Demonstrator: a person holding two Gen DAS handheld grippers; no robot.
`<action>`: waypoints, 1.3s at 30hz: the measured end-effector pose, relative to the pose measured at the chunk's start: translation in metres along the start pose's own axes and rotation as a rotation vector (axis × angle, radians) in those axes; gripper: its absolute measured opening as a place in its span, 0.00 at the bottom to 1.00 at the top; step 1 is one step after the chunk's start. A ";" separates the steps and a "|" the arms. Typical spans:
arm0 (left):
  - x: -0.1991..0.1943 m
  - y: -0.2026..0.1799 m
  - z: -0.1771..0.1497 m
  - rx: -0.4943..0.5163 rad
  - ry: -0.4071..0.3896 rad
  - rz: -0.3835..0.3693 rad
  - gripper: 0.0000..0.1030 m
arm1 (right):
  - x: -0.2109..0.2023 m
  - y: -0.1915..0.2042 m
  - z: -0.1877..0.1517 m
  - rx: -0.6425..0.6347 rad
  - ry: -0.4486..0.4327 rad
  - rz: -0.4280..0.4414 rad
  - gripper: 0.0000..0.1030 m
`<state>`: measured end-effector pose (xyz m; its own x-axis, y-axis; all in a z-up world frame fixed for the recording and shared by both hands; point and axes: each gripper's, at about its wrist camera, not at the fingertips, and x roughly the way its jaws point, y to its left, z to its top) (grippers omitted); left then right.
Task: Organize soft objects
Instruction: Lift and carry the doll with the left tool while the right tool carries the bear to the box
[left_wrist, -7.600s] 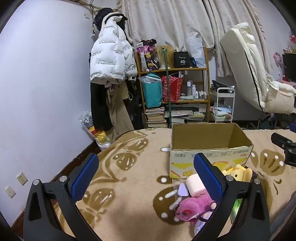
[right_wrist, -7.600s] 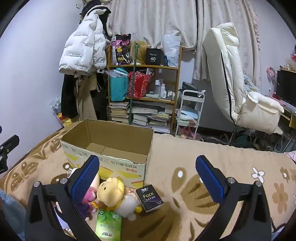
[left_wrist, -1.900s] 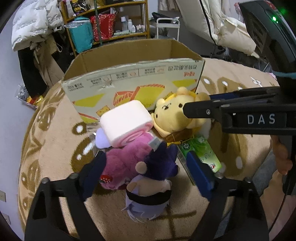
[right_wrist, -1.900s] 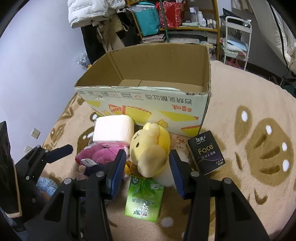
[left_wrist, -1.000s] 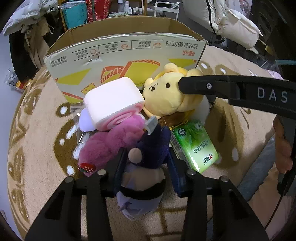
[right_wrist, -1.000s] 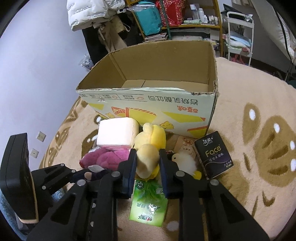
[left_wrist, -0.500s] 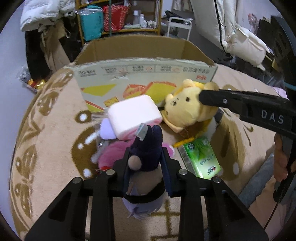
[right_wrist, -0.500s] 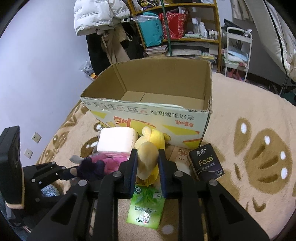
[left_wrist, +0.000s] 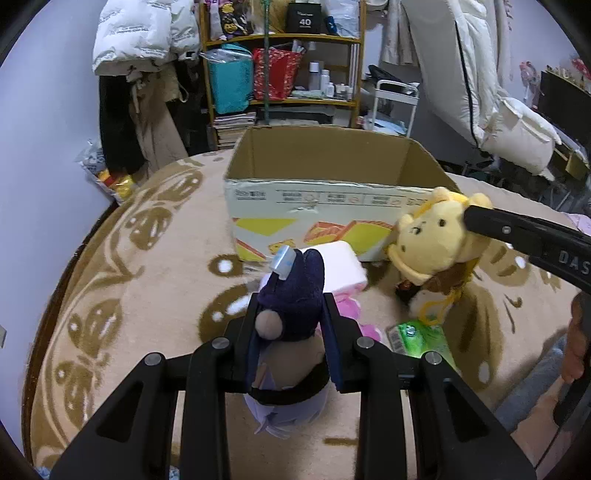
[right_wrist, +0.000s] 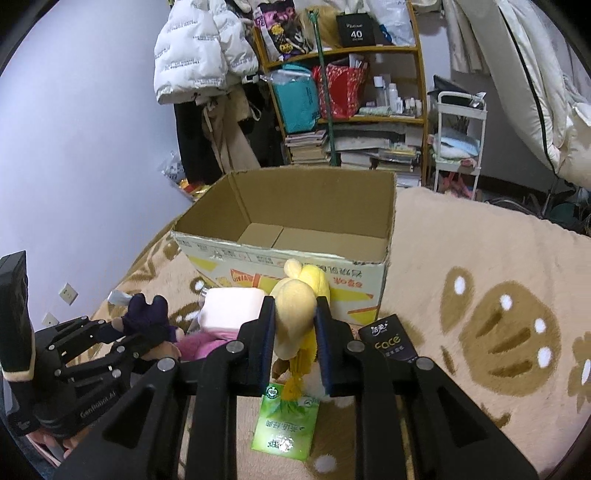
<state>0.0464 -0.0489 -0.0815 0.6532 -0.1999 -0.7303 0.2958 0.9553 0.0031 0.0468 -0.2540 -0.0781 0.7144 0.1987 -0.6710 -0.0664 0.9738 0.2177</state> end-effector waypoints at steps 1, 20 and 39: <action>-0.001 0.001 0.000 -0.002 -0.004 0.007 0.28 | -0.001 0.000 0.000 0.000 -0.004 -0.001 0.21; -0.038 0.012 0.009 -0.034 -0.175 0.106 0.28 | -0.040 0.003 0.003 -0.024 -0.179 -0.069 0.20; -0.065 0.024 0.067 -0.062 -0.388 0.155 0.28 | -0.056 -0.003 0.030 -0.025 -0.311 -0.129 0.20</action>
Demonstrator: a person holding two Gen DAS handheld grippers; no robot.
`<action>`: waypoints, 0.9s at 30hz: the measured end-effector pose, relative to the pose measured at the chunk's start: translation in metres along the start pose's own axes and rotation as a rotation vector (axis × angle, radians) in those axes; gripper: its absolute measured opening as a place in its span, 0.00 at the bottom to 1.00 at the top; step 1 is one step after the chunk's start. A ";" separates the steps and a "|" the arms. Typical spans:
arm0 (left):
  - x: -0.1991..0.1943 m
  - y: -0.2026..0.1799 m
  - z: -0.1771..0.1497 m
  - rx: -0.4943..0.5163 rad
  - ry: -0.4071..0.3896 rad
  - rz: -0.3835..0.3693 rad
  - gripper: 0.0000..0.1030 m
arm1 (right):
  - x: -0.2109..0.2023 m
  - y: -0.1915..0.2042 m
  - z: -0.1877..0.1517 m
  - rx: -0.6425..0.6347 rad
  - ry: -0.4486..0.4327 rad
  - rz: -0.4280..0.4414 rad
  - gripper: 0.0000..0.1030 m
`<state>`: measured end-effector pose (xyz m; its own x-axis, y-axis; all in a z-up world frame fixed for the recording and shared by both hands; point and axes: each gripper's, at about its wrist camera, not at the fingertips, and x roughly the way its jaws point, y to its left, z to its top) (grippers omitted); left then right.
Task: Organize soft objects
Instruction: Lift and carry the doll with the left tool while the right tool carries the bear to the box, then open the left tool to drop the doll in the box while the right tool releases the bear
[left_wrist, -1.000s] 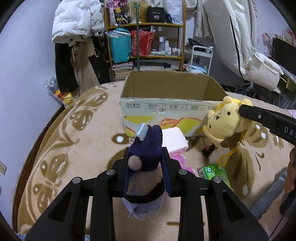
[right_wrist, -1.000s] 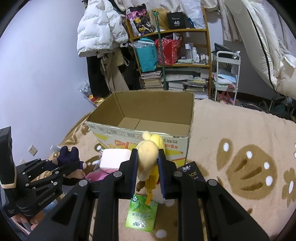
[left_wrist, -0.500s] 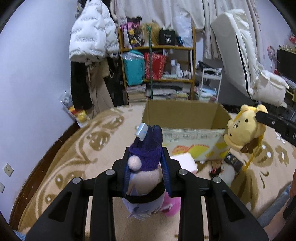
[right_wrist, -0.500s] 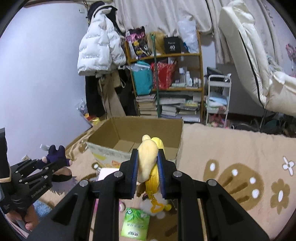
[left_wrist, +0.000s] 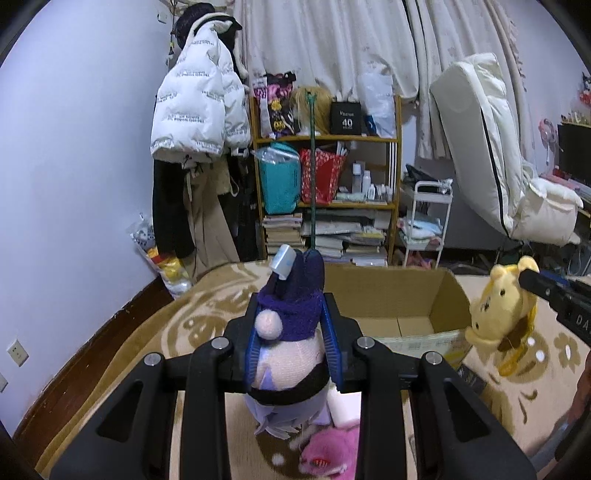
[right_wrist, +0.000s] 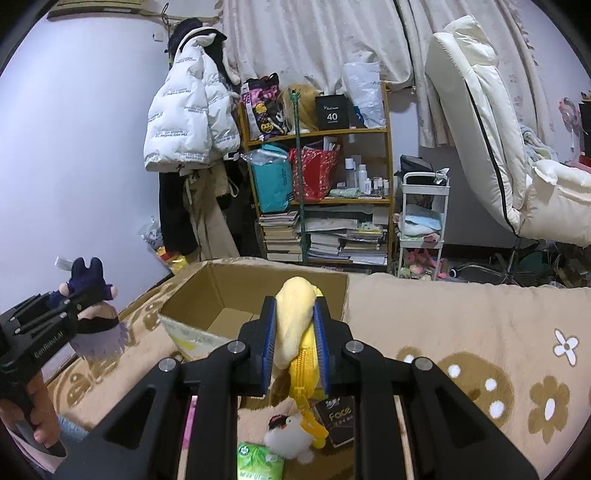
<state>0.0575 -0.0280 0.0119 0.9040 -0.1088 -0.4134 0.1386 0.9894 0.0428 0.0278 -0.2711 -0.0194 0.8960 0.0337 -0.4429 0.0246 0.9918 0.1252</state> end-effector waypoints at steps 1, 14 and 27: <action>0.002 0.001 0.005 -0.001 -0.007 0.001 0.28 | 0.001 -0.001 0.002 0.002 -0.006 0.000 0.20; 0.048 -0.011 0.037 0.029 -0.039 -0.023 0.28 | 0.026 -0.022 0.025 0.044 -0.019 0.019 0.20; 0.099 -0.026 0.033 0.003 0.024 -0.114 0.28 | 0.057 -0.022 0.037 0.036 -0.016 0.084 0.16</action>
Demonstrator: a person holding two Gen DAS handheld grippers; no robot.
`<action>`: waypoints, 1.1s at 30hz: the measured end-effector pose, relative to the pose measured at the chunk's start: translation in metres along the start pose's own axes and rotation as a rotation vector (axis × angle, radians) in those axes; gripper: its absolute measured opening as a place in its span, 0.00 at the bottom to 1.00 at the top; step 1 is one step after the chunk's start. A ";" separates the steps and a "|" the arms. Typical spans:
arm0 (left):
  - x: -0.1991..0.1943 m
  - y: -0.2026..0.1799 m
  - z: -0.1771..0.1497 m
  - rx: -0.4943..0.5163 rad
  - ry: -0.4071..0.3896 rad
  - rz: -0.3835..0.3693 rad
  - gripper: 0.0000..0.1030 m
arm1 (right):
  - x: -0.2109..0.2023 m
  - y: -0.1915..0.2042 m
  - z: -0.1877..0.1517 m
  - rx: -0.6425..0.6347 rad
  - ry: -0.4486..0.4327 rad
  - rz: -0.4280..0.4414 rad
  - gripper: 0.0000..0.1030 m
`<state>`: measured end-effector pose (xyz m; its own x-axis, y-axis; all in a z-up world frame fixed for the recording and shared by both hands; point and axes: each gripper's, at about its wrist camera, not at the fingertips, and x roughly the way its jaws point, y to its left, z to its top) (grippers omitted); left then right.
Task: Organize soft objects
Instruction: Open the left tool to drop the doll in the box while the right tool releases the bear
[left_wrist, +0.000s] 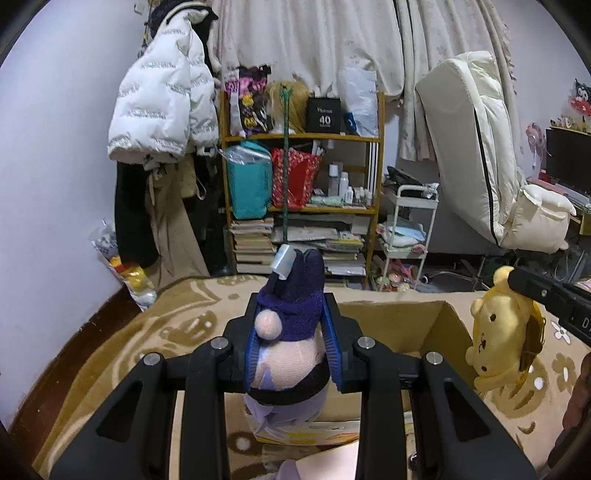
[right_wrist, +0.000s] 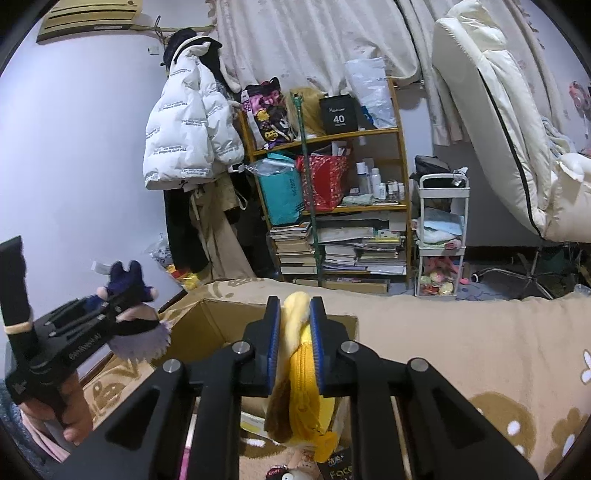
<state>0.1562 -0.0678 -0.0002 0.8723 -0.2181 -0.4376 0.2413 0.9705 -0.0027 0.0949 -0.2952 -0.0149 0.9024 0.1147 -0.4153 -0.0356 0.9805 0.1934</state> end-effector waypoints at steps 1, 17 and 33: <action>0.005 -0.001 -0.002 -0.005 0.012 -0.003 0.28 | 0.002 0.002 0.001 -0.005 0.001 -0.002 0.16; 0.033 -0.003 -0.020 0.018 0.103 -0.014 0.51 | 0.047 -0.004 -0.003 0.036 0.092 0.044 0.11; 0.007 0.003 -0.025 0.047 0.075 0.029 0.84 | 0.037 -0.002 -0.022 0.024 0.166 0.049 0.49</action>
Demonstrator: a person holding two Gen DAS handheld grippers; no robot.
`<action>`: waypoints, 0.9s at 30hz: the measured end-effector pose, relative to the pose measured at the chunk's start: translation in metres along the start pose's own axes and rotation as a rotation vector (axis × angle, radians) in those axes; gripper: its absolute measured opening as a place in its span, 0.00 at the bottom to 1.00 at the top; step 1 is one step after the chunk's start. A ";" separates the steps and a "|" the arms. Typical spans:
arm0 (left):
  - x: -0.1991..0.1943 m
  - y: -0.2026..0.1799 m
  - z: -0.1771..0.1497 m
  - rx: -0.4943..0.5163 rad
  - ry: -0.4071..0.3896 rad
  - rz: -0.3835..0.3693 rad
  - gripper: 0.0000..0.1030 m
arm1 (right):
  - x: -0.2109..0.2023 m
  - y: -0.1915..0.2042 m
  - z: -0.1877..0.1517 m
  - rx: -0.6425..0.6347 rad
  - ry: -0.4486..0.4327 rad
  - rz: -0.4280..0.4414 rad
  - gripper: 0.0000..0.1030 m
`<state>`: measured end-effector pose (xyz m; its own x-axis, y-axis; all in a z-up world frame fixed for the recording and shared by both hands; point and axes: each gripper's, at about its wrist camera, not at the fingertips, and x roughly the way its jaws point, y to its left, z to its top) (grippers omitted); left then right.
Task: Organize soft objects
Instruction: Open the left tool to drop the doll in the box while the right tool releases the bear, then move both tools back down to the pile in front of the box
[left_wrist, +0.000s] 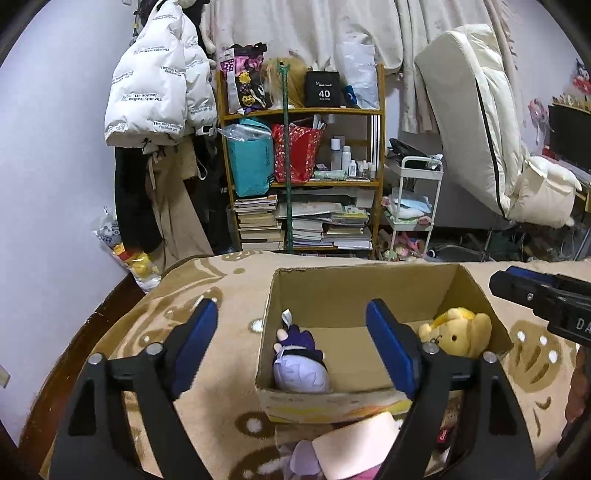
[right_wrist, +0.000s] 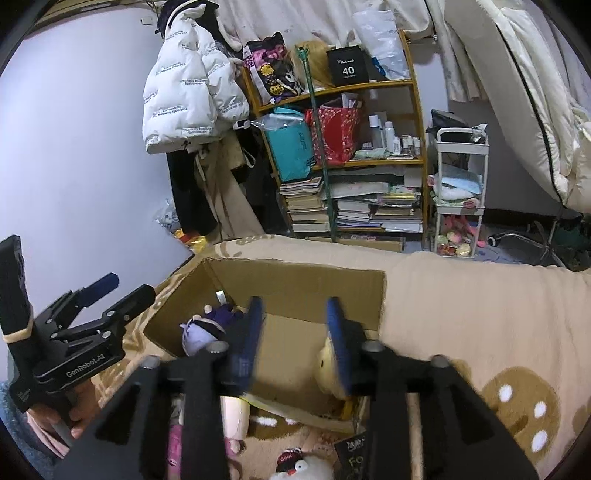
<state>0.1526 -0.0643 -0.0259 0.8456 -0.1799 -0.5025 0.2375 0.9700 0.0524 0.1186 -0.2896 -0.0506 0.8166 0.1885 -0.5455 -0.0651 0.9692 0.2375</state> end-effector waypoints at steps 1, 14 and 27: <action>-0.003 0.001 -0.001 -0.004 0.000 0.004 0.86 | -0.002 0.000 -0.001 -0.003 -0.002 -0.008 0.55; -0.042 0.005 -0.017 0.008 0.015 0.020 0.95 | -0.043 -0.006 -0.013 0.042 -0.041 -0.065 1.00; -0.068 -0.008 -0.045 -0.002 0.083 0.016 0.95 | -0.075 -0.001 -0.033 -0.002 -0.012 -0.123 1.00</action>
<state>0.0716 -0.0519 -0.0311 0.8065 -0.1506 -0.5717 0.2237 0.9729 0.0592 0.0389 -0.2992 -0.0365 0.8252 0.0667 -0.5609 0.0346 0.9852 0.1681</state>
